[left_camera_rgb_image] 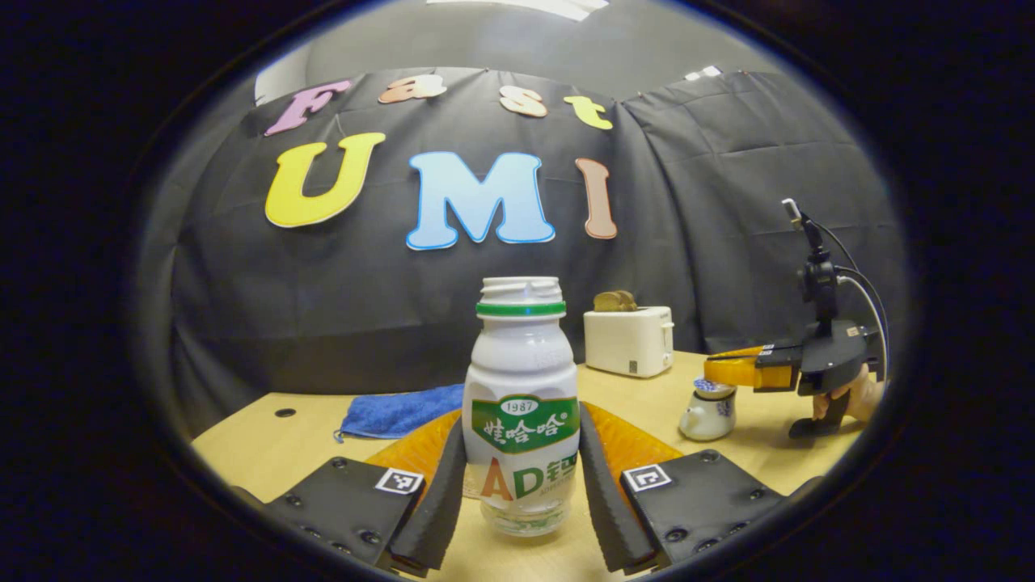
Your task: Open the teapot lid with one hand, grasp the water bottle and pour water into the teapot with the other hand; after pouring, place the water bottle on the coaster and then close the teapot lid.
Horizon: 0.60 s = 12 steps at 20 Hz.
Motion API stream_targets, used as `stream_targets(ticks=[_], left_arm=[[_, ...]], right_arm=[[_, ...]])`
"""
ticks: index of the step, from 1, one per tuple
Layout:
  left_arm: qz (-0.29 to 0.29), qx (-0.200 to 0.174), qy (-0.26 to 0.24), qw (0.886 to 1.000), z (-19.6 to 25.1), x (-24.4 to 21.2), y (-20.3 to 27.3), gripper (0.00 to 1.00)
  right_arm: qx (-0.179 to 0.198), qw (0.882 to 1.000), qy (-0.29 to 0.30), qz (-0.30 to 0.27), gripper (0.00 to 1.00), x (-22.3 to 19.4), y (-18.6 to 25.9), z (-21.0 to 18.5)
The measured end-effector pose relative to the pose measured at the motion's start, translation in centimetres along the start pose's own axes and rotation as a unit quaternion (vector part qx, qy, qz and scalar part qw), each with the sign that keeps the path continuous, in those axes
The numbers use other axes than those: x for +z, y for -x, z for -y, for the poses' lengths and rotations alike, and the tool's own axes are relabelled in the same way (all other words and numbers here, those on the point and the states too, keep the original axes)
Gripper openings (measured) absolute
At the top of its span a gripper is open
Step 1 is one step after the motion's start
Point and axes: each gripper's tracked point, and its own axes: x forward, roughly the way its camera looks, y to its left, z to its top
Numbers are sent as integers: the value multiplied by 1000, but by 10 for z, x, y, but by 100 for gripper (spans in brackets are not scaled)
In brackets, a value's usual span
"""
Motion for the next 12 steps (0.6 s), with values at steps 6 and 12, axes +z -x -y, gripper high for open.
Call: stream_targets(ticks=[6, 12], left_arm=[[5, 6, -1, 1000, -4, 3, -4, 80], [24, 28, 9, 999, -21, 9, -24, 80]], right_arm=[[-4, 1000, 14, -12, 1, -11, -2, 1], [7, 1000, 0, 17, 53, 4, 17, -2]])
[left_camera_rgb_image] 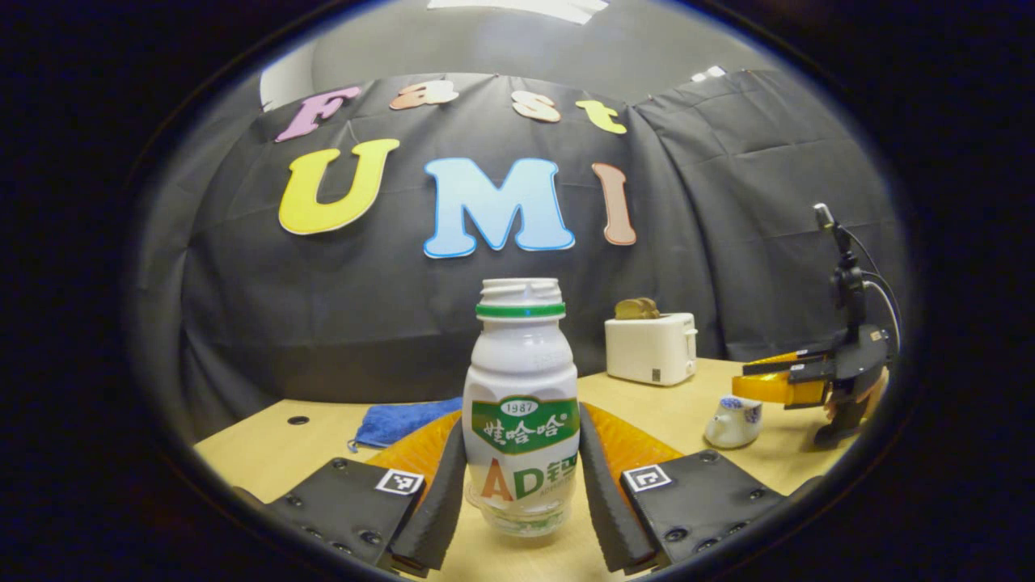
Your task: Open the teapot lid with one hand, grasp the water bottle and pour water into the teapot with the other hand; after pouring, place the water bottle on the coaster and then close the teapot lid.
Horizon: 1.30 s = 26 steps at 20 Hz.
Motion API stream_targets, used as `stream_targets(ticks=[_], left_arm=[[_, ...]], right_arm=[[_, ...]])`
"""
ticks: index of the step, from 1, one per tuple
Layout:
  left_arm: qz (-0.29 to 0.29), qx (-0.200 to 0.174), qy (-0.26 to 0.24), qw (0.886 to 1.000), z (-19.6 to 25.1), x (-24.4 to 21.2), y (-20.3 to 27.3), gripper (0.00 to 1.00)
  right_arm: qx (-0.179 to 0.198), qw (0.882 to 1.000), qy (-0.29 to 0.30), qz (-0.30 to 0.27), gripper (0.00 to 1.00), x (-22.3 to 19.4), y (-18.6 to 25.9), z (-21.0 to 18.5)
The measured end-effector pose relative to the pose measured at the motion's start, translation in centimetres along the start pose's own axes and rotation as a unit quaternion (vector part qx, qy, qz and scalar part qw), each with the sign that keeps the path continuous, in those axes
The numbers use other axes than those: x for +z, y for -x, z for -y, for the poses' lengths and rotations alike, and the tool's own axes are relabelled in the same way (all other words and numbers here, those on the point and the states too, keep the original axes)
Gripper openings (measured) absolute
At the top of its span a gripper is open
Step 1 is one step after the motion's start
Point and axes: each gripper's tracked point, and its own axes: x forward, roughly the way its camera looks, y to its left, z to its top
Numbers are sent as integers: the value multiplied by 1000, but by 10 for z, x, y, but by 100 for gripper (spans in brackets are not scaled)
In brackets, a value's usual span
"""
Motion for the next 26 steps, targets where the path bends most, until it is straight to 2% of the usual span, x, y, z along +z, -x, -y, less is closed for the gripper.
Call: stream_targets(ticks=[1, 3, 4, 5, 7, 8, 9, 10, 11, 12, 17, 21, 23, 26], left_arm=[[3, -1, 1, 1000, -2, 1, -6, 80], [-6, 2, -7, 1000, -8, -2, -24, 80], [-16, 3, -6, 1000, -11, -6, -33, 80], [-22, 2, -1, 1000, -12, -10, -43, 75], [-39, 3, 10, 999, -15, -22, -58, 75], [-43, 7, 12, 999, -19, -28, -66, 75], [-49, 10, 20, 999, -22, -35, -72, 75], [-53, 11, 31, 998, -25, -39, -76, 80], [-58, 15, 40, 997, -27, -46, -78, 75], [-63, 18, 44, 997, -30, -50, -80, 80], [-70, 18, 47, 996, -29, -60, -81, 80], [-71, 18, 30, 997, -26, -62, -85, 80], [-70, 19, 27, 997, -25, -61, -86, 70], [-68, 19, 21, 997, -25, -62, -84, 80]], right_arm=[[2, 1000, 1, 6, 57, 2, 6, -2], [9, 1000, 5, 19, 59, 5, 17, -9], [12, 1000, 8, 27, 65, 6, 21, -12], [12, 999, 13, 33, 66, 7, 25, -15], [1, 999, 32, 40, 66, 8, 29, -13], [-2, 998, 38, 43, 51, 7, 31, -13], [2, 998, 37, 48, 66, 9, 33, -15], [6, 998, 35, 51, 66, 9, 34, -18], [7, 998, 31, 53, 65, 10, 34, -17], [8, 998, 26, 52, 65, 10, 34, -16], [11, 999, 6, 39, 66, 3, 30, -13], [13, 999, 1, 40, 66, 4, 31, -13], [13, 999, -1, 40, 66, 3, 30, -13], [18, 999, -1, 35, 66, 1, 30, -15]])
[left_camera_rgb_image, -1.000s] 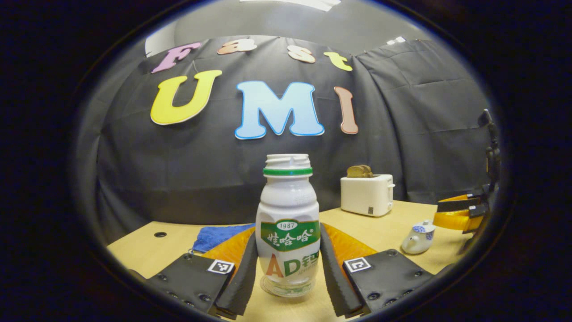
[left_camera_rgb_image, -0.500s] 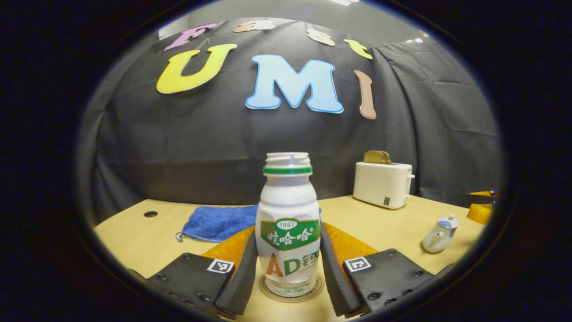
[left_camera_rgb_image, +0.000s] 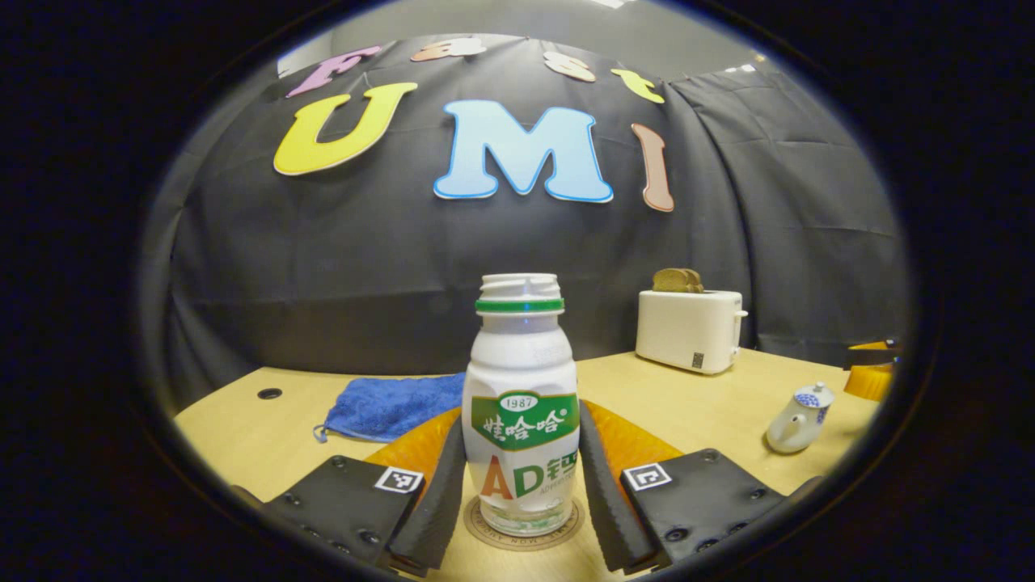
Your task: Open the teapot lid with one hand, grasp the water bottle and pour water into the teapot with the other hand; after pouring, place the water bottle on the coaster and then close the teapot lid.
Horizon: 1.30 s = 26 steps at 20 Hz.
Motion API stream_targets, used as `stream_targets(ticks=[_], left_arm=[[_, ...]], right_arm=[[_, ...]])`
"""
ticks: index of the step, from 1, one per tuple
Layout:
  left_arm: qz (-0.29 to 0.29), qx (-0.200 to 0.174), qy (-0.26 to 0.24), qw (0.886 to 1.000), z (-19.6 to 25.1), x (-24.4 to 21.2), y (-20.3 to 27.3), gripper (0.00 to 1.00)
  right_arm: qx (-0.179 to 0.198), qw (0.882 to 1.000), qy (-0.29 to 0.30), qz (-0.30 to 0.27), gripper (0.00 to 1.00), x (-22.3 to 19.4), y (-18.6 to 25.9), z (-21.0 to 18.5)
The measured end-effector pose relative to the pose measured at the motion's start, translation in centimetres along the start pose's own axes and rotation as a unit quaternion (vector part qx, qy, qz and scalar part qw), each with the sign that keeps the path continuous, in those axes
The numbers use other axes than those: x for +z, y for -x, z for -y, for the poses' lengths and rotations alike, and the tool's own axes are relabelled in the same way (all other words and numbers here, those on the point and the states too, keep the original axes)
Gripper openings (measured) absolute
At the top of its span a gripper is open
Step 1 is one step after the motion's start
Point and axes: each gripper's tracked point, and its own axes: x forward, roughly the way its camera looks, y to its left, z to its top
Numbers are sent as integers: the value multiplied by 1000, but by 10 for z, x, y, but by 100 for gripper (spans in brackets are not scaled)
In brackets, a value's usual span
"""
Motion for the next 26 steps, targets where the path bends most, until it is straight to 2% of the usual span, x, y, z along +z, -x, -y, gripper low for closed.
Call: stream_targets(ticks=[2, 3, 4, 5, 7, 8, 14, 16, 20, 23, 26], left_arm=[[6, 1, -11, 1000, 2, -2, 1, 77], [-3, 1, -22, 1000, 3, -10, -1, 87], [-16, 6, -33, 999, 5, -17, -1, 83], [-3, 32, -37, 999, -7, -8, 3, 100], [24, 49, -38, 998, -4, 0, 11, 98], [24, 44, -36, 998, 2, -3, 14, 100], [24, 38, -23, 999, 17, -4, 42, 100], [28, 27, -15, 999, 26, -4, 62, 100], [28, 36, 1, 999, 29, -6, 102, 100], [28, 41, 2, 999, 32, -7, 119, 100], [25, 51, 2, 998, 38, -9, 142, 100]], right_arm=[[4, 1000, 1, 3, 66, 2, 2, -2], [5, 1000, 1, 7, 66, 4, 3, -3], [6, 1000, 0, 11, 65, 5, 3, -4], [7, 1000, 1, 13, 66, 6, 4, -4], [8, 1000, 1, 14, 66, 6, 4, -4], [9, 1000, 1, 14, 66, 5, 4, -4], [20, 1000, 0, 13, 66, 4, 8, -13], [28, 1000, 7, 12, 66, 2, 13, -23], [39, 999, 31, 13, 66, -1, 22, -52], [64, 998, 19, -9, 66, -15, 26, -81], [68, 997, 11, -18, 66, -18, 29, -94]])
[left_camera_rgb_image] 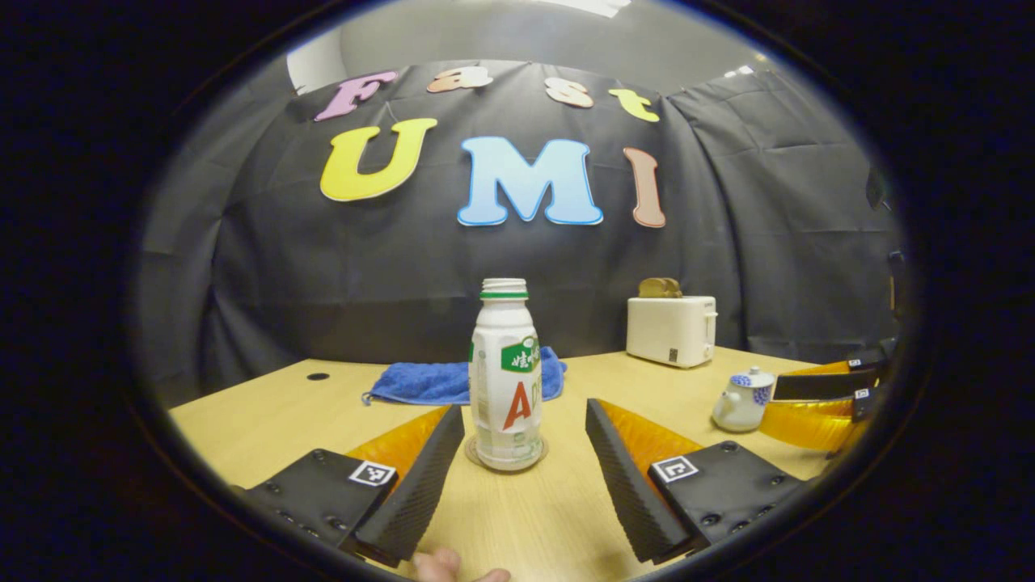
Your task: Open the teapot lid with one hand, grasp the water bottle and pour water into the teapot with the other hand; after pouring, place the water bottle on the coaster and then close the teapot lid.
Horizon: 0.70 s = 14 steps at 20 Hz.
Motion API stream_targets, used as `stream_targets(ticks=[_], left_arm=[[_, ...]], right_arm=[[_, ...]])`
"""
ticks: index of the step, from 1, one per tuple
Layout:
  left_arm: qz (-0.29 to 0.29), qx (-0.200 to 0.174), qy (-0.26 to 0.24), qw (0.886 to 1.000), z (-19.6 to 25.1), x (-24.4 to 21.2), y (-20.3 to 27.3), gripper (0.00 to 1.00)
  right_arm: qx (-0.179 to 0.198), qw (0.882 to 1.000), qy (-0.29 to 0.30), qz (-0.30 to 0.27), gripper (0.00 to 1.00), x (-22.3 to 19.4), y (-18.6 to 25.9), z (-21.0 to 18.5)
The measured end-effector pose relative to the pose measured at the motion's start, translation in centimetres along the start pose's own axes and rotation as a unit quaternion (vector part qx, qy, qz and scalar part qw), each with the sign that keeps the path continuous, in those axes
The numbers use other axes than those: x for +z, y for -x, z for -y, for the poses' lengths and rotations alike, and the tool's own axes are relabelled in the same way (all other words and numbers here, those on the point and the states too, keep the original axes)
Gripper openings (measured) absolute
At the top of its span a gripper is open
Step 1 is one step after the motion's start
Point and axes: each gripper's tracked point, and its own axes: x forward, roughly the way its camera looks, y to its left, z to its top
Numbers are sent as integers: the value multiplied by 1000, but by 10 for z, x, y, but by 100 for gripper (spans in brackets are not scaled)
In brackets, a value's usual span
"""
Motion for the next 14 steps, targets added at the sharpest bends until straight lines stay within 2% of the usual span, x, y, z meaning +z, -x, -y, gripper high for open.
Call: stream_targets(ticks=[2, 5, 6, 8, 9, 11, 14], left_arm=[[2, -5, 0, 1000, 12, 2, 19, 100], [3, 14, -1, 1000, 25, 3, 48, 100], [3, 18, -1, 1000, 31, 4, 55, 100], [2, 27, -1, 1000, 39, 3, 60, 100], [2, 28, -2, 1000, 43, 3, 61, 100], [1, 42, -1, 999, 38, 3, 58, 100], [1, 50, -2, 999, 38, 3, 62, 100]], right_arm=[[-10, 1000, -10, -7, 66, -3, 1, -6], [-40, 999, -19, -16, 66, -4, 5, -8], [-58, 998, -24, -11, 70, -3, 9, -5], [-88, 996, -22, 18, 88, 5, 19, -4], [-114, 993, -20, 36, 88, 12, 25, 1], [-139, 989, -24, 33, 90, 2, 31, 3], [-130, 991, -21, 31, 93, 6, 31, -1]])
